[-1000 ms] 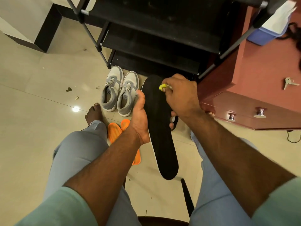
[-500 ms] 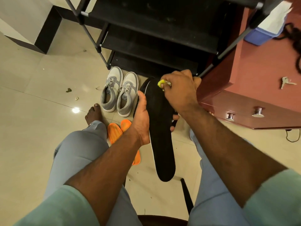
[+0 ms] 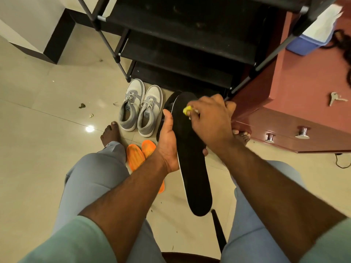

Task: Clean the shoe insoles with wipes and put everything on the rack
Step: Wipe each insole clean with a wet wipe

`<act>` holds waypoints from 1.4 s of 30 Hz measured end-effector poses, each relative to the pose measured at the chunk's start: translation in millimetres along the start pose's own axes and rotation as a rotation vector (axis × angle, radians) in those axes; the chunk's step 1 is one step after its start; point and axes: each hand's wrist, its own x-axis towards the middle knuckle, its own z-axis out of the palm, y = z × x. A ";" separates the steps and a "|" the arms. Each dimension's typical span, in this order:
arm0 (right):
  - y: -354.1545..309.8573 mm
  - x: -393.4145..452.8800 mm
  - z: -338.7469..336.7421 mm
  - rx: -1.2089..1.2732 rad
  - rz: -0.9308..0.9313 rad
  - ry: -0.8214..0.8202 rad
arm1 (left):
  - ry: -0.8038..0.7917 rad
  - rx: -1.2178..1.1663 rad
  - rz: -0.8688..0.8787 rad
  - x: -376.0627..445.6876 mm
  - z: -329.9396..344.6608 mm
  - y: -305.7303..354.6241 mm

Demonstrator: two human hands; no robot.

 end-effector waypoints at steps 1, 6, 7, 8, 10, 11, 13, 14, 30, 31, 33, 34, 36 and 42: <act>-2.7 10.0 -0.5 0.011 0.046 0.024 | -0.004 -0.005 -0.012 0.6 -0.8 -1.6; -18.7 -4.0 8.0 0.096 -0.105 0.011 | 0.020 -0.024 0.010 1.1 -6.1 8.1; -19.8 -16.3 8.4 0.131 -0.135 0.006 | 0.023 -0.028 0.008 2.7 -8.1 10.0; -19.4 -28.1 8.2 0.164 -0.151 0.003 | 0.029 -0.033 0.012 4.3 -9.8 11.2; -14.2 -39.9 5.6 0.155 -0.169 0.014 | 0.044 -0.010 0.027 6.5 -10.9 11.1; -11.2 -37.8 3.6 0.125 -0.167 0.021 | 0.040 -0.002 0.021 7.1 -10.7 9.3; -7.0 -23.5 0.5 0.058 -0.116 0.028 | 0.021 0.011 -0.011 6.8 -8.0 3.2; -6.1 -13.5 -0.6 0.037 -0.077 0.030 | 0.003 0.020 -0.020 6.5 -7.0 0.6; -0.1 -53.5 12.2 0.076 -0.447 0.024 | 0.040 -0.062 0.038 6.6 -13.9 13.4; 3.8 -57.8 12.6 0.151 -0.452 0.009 | 0.037 -0.080 0.070 7.9 -16.2 18.0; 12.5 -63.6 10.4 0.373 -0.347 -0.005 | 0.021 -0.118 0.121 9.1 -18.9 25.8; 15.6 -62.6 8.2 0.502 -0.253 0.009 | -0.003 -0.130 0.139 8.6 -18.8 28.4; 19.5 -54.1 3.2 0.758 -0.044 0.073 | -0.040 -0.088 0.171 7.3 -17.7 30.1; 24.8 -37.0 9.3 1.136 0.360 0.080 | 0.211 0.418 0.265 6.8 -11.9 26.3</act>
